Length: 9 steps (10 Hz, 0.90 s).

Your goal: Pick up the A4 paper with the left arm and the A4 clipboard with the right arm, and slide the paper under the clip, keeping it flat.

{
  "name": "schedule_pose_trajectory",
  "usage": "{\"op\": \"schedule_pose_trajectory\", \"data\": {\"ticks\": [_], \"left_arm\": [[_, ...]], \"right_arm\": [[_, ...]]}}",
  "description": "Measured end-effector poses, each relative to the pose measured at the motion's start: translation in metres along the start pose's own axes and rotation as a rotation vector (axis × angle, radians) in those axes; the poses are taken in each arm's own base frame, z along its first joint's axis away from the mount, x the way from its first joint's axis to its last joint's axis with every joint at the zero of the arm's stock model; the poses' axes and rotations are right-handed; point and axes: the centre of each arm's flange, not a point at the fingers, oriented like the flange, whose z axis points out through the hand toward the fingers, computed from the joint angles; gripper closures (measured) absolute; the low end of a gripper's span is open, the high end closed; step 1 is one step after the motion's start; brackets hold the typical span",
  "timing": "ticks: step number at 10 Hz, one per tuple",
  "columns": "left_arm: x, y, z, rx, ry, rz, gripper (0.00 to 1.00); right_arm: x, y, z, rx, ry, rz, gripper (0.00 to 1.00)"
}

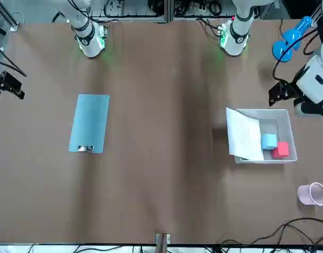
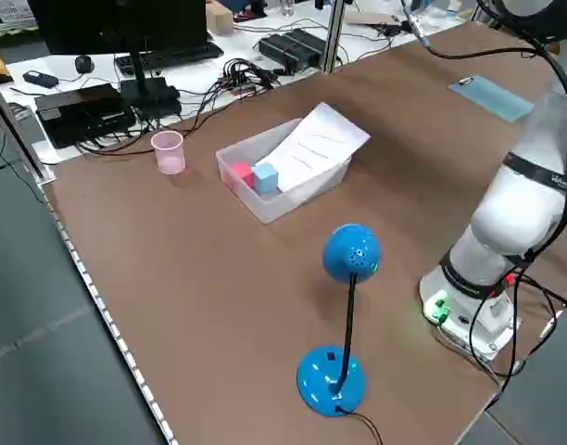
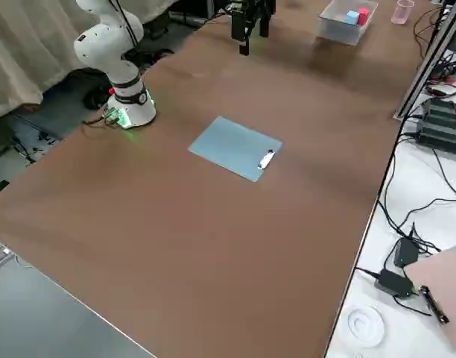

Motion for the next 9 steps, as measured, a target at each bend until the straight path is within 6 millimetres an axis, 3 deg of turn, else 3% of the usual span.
{"op": "schedule_pose_trajectory", "data": {"ticks": [5,7,9], "left_arm": [[0.001,0.000,0.006,0.003,-0.011,-0.007,0.00],[0.011,0.004,0.026,0.034,-0.030,-0.010,0.00],[0.023,0.025,0.054,0.113,-0.058,-0.043,0.00]], "right_arm": [[0.000,0.000,0.000,0.000,-0.001,0.000,0.00],[0.000,0.000,0.000,-0.001,-0.001,0.001,0.00],[0.002,0.003,0.003,-0.001,-0.001,0.008,0.00]]}}
